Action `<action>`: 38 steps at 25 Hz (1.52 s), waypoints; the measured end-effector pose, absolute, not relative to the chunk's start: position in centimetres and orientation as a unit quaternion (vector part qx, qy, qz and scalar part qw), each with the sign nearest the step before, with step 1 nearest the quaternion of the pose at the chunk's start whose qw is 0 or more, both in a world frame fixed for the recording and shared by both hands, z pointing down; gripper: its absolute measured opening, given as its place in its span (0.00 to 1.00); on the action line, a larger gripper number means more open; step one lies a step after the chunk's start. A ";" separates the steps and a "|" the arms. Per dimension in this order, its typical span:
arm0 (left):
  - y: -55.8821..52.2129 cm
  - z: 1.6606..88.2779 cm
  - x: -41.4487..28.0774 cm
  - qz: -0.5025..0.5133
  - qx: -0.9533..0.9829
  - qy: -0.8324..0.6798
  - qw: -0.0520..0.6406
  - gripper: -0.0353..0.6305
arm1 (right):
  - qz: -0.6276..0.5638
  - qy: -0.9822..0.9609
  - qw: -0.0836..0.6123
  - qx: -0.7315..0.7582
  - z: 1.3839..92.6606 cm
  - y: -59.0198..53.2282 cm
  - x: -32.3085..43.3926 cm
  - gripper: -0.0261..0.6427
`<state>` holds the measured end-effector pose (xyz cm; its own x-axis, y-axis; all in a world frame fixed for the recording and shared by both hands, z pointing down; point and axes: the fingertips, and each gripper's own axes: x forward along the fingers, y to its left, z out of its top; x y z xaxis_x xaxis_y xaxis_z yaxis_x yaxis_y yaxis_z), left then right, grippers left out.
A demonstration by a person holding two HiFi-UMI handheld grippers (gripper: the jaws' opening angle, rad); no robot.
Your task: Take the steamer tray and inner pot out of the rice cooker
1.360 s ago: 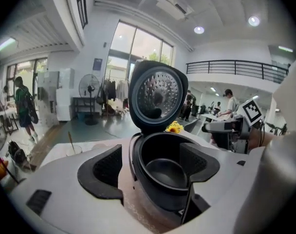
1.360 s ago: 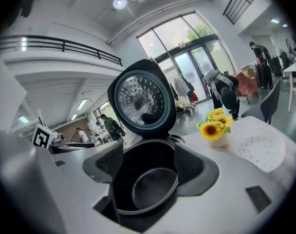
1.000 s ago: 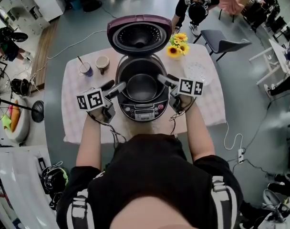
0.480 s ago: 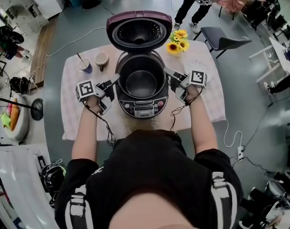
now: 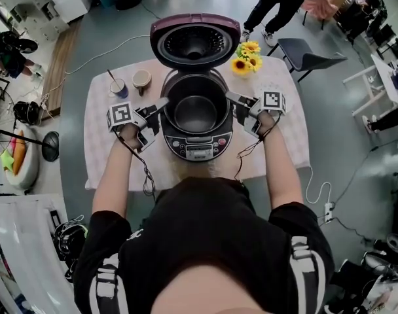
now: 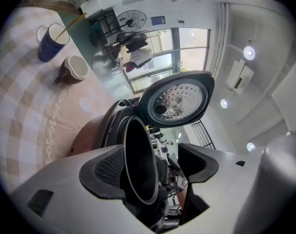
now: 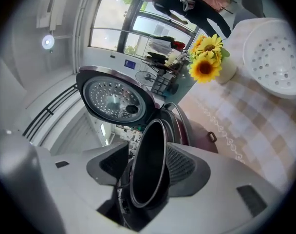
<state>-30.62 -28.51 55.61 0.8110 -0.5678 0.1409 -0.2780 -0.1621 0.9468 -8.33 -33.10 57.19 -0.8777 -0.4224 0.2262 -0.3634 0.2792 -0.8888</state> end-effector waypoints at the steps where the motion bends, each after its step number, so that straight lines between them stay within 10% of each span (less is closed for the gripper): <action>1: -28.7 55.7 -30.5 -0.111 0.758 -0.288 0.575 0.56 | -0.550 0.796 0.013 -0.254 57.4 -33.0 -8.4 0.38; 12: -28.9 58.9 -31.2 0.043 0.755 -0.386 0.528 0.09 | -0.504 0.787 -0.104 -0.340 59.4 -33.3 -8.3 0.06; 38: -26.5 52.3 -31.0 -0.115 0.757 -0.279 0.580 0.06 | -0.493 0.820 -0.001 -0.291 51.1 -32.6 -8.4 0.06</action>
<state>-30.99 -26.48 52.34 0.8179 -0.5558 0.1486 -0.2880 -0.1719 0.9421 -8.35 -32.57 51.05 -0.8309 -0.4759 0.2884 -0.4779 0.3447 -0.8080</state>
